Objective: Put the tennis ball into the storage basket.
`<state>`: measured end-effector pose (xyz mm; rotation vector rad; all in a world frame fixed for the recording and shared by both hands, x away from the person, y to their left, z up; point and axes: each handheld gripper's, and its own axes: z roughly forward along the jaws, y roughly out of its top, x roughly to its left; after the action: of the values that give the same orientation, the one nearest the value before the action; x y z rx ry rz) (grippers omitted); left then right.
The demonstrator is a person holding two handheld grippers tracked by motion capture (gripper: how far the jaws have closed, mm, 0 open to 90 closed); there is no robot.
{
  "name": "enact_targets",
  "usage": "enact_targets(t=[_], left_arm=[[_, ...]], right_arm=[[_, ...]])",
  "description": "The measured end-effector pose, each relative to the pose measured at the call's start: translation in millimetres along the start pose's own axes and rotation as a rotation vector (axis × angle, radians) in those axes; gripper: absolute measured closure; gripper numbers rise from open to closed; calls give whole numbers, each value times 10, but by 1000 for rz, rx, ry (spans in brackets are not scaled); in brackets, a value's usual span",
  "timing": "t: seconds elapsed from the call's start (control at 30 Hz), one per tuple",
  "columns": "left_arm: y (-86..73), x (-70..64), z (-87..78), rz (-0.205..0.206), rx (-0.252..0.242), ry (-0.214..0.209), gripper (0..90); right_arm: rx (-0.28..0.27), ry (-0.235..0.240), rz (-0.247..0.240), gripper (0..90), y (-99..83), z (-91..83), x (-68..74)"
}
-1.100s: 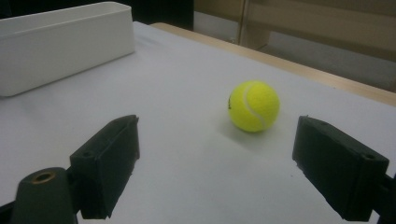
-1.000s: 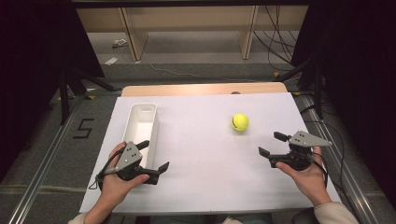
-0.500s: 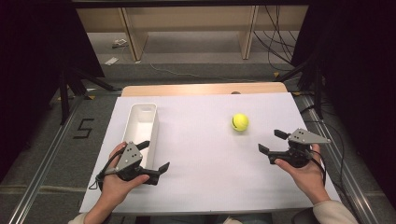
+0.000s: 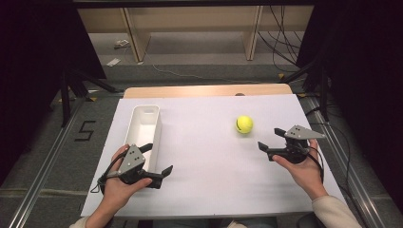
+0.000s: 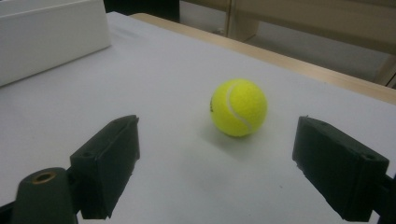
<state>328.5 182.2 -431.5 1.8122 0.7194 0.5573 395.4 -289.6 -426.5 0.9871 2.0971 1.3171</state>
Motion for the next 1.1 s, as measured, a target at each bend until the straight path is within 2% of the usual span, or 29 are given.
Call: enact_targets(t=[0.23,1.1], left_arm=[[0,-1,-1,1,0,-2,0],[2,-4,-3,-1,-3,-1,0]], right_arm=[[10,5,-6,154,44,133,0],[18,-10,2,154,91,322,-57]])
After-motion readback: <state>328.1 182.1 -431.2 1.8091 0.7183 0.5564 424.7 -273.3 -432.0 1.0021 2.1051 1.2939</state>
